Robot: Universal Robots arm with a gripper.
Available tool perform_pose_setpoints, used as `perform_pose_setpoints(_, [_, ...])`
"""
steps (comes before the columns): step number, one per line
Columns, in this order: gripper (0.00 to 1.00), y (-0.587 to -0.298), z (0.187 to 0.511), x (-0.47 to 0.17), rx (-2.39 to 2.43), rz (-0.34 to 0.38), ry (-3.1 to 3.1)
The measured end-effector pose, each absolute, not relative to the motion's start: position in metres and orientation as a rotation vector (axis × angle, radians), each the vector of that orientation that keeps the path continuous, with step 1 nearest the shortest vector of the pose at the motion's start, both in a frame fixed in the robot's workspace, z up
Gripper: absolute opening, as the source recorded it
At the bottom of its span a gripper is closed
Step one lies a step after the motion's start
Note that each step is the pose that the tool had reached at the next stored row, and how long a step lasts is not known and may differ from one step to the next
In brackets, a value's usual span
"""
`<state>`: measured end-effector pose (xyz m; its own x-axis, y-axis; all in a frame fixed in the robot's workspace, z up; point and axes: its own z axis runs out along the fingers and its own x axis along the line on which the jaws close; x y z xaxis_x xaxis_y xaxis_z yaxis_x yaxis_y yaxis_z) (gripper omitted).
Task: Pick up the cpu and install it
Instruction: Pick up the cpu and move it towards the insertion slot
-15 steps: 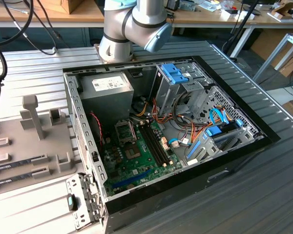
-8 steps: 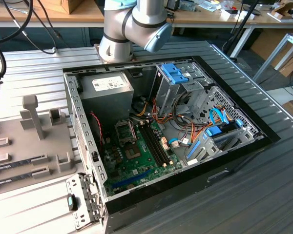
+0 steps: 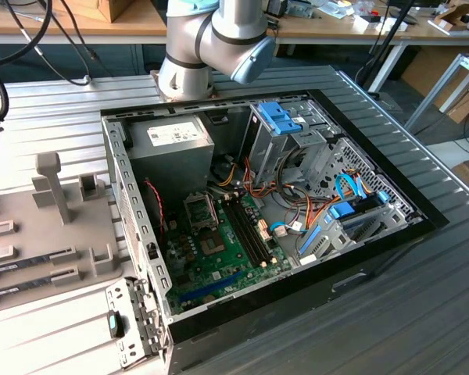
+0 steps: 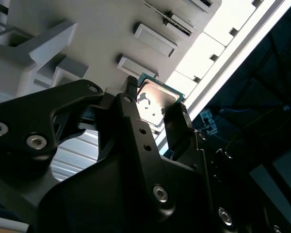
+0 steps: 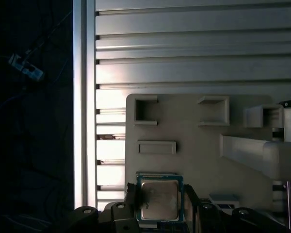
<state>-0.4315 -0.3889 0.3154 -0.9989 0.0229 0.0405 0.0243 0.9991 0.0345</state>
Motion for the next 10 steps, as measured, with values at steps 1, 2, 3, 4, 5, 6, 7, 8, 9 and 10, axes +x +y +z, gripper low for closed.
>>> perform_pose_setpoints(1, [0.47, -0.3889, 0.3159, -0.4315, -0.037, -0.054, -3.101])
perform_pose_setpoints(2, [0.47, -0.3889, 0.3163, -0.4315, -0.037, -0.054, -3.101])
perform_pose_setpoints(3, [0.47, -0.3889, 0.317, -0.4315, -0.037, -0.054, -3.101])
perform_pose_setpoints(4, [0.47, -0.3889, 0.3172, -0.4315, -0.037, -0.054, -3.101])
perform_pose_setpoints(5, [0.47, -0.3889, 0.3176, -0.4314, -0.037, -0.054, -3.101])
perform_pose_setpoints(6, [0.47, -0.3889, 0.3179, -0.4315, -0.037, -0.054, -3.101])
perform_pose_setpoints(7, [0.47, -0.3889, 0.3182, -0.4315, -0.037, -0.054, -3.101])
perform_pose_setpoints(8, [0.47, -0.3889, 0.3185, -0.4315, -0.037, -0.054, -3.101])
perform_pose_setpoints(9, [0.47, -0.3889, 0.3187, -0.4315, -0.037, -0.054, -3.101])
perform_pose_setpoints(10, [0.47, -0.3889, 0.3191, -0.4315, -0.037, -0.054, -3.101])
